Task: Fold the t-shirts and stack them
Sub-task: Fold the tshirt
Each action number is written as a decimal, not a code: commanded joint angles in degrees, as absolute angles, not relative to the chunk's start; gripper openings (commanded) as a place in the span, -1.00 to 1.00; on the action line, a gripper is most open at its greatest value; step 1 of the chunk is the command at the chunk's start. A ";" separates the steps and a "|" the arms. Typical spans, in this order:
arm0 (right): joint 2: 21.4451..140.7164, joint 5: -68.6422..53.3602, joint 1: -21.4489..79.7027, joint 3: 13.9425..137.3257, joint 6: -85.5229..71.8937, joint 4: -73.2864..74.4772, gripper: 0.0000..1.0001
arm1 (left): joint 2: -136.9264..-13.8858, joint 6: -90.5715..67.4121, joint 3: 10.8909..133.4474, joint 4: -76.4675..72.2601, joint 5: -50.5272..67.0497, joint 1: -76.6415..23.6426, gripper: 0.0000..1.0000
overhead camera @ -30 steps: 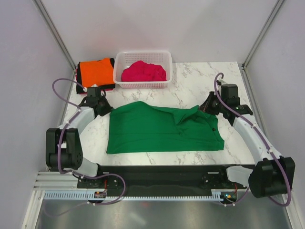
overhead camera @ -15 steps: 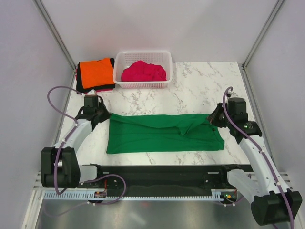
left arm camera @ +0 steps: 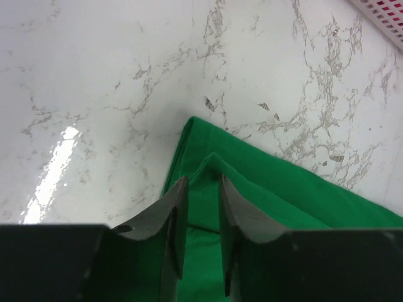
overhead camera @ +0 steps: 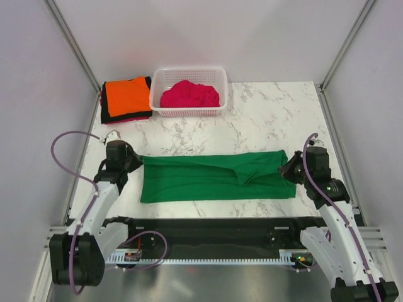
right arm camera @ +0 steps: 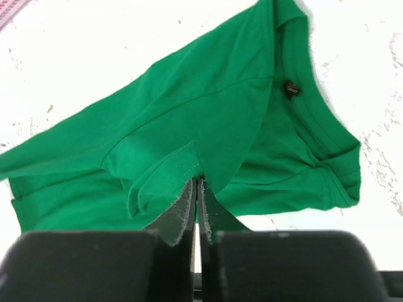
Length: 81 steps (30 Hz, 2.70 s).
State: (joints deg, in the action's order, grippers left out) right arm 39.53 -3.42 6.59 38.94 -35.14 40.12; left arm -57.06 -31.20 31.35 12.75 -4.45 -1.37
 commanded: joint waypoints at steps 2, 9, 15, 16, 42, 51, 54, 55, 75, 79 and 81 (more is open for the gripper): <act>35.61 2.54 6.42 37.36 -43.48 42.71 -0.25 | -47.57 -35.68 27.34 11.16 -12.73 -1.41 0.06; 33.92 3.79 6.42 38.93 -46.76 41.41 0.74 | -34.46 -36.92 26.72 14.94 -18.02 -1.41 0.71; 46.90 -10.45 7.99 37.44 -46.41 29.10 0.73 | -41.02 -36.12 27.94 10.55 -5.56 -1.84 0.49; 50.07 -10.81 10.61 37.79 -46.41 28.22 0.73 | -43.66 -35.86 28.65 10.11 -1.80 -2.28 0.48; 111.16 -8.88 0.88 70.42 -48.00 18.71 0.87 | -83.24 -33.91 37.97 16.97 17.39 -23.64 0.36; 131.73 -3.51 0.97 103.92 -43.42 22.67 0.89 | -83.84 -60.60 27.25 -10.15 24.97 -41.46 0.35; 137.71 -4.92 0.97 113.95 -41.75 23.82 0.90 | -87.79 -65.20 29.35 -16.07 24.43 -48.06 0.35; 139.55 -6.84 0.97 115.99 -41.23 23.56 0.91 | -88.85 -65.21 32.14 -16.08 24.52 -49.21 0.35; 78.16 -2.89 11.33 66.04 -37.44 33.57 0.95 | -65.49 -48.95 43.87 21.18 0.89 -52.38 0.66; 61.29 -3.34 23.25 47.50 -43.49 35.60 0.79 | -58.38 -51.50 35.71 21.18 0.18 -52.21 0.63; 53.75 -4.04 26.61 38.44 -47.89 36.21 0.61 | -56.70 -52.20 33.67 21.18 0.18 -52.29 0.61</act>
State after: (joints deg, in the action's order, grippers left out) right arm 59.02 -3.73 22.79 48.27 -41.41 30.15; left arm -58.96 -51.68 36.14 18.85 3.09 -52.36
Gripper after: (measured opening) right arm 0.842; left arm 0.809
